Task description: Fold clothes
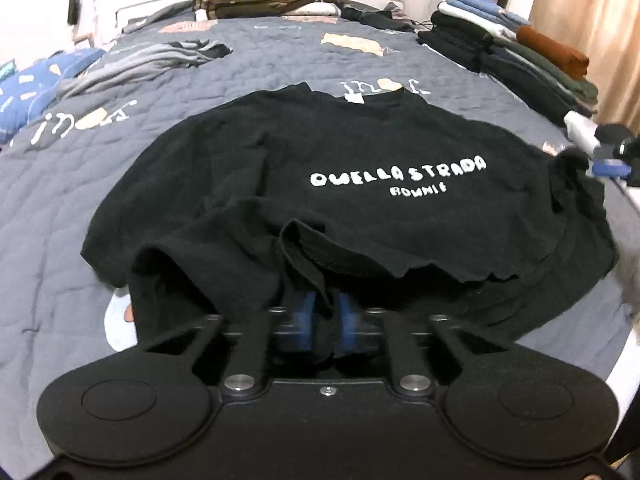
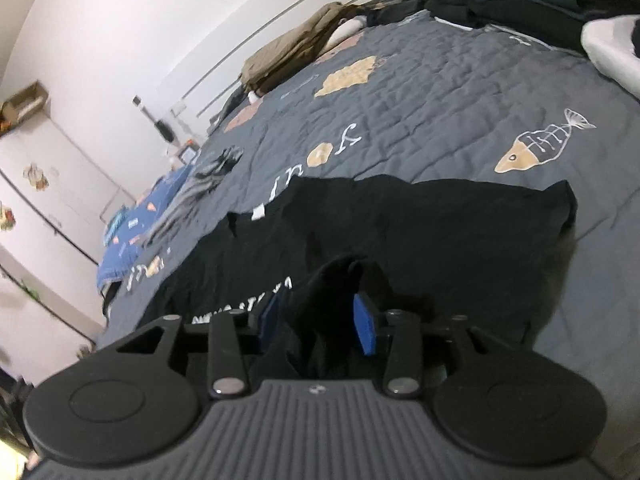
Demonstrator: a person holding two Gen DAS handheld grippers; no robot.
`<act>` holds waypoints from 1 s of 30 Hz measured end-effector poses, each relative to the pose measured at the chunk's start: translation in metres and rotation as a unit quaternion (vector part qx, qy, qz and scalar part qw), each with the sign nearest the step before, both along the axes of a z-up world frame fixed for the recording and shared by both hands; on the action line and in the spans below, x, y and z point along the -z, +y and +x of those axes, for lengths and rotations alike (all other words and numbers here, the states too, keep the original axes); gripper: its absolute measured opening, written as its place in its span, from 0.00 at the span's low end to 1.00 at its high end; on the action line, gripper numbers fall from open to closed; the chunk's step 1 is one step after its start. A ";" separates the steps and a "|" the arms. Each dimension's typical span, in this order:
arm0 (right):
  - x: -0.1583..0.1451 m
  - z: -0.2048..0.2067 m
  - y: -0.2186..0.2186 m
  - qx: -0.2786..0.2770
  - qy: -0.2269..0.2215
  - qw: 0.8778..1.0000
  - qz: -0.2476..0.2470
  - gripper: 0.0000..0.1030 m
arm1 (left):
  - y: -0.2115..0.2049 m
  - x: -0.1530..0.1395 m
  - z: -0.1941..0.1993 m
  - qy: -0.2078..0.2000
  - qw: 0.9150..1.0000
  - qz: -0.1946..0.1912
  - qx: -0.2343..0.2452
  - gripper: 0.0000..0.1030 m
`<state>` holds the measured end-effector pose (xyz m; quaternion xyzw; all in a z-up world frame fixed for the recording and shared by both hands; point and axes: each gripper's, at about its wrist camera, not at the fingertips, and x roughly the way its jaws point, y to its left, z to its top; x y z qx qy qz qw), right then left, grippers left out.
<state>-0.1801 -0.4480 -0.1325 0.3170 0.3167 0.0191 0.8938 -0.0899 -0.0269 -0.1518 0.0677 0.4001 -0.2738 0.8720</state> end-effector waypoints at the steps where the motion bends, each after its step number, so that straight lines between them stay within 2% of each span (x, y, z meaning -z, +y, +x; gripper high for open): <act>1: 0.001 0.000 0.002 -0.003 0.001 1.000 -0.006 0.40 | 0.001 -0.003 0.001 -0.003 1.000 -0.007 -0.004 0.07; 7: 0.007 0.011 0.005 0.010 -0.003 1.000 -0.026 0.40 | 0.014 -0.027 0.010 -0.029 0.997 -0.051 -0.040 0.02; 13: 0.014 0.028 0.010 0.014 0.007 0.998 -0.061 0.40 | 0.028 -0.044 0.032 -0.046 0.990 -0.099 -0.091 0.00; 17: 0.011 0.031 0.010 0.015 0.007 0.997 -0.071 0.40 | 0.017 -0.034 0.042 -0.022 0.993 -0.081 -0.082 0.00; 20: 0.003 0.025 0.007 0.014 -0.006 0.997 -0.082 0.40 | 0.003 -0.028 0.033 -0.036 0.997 -0.033 -0.052 0.01; 27: -0.012 0.009 0.007 -0.003 -0.031 0.996 -0.088 0.40 | -0.003 -0.023 0.016 -0.031 0.999 -0.009 -0.006 0.04; 28: -0.015 0.007 0.009 -0.008 -0.037 0.995 -0.090 0.40 | -0.006 -0.021 0.014 -0.031 1.000 -0.003 -0.001 0.09; 30: -0.017 0.006 0.016 -0.023 -0.039 0.994 -0.101 0.40 | -0.012 -0.016 0.013 -0.025 1.000 0.008 0.005 0.30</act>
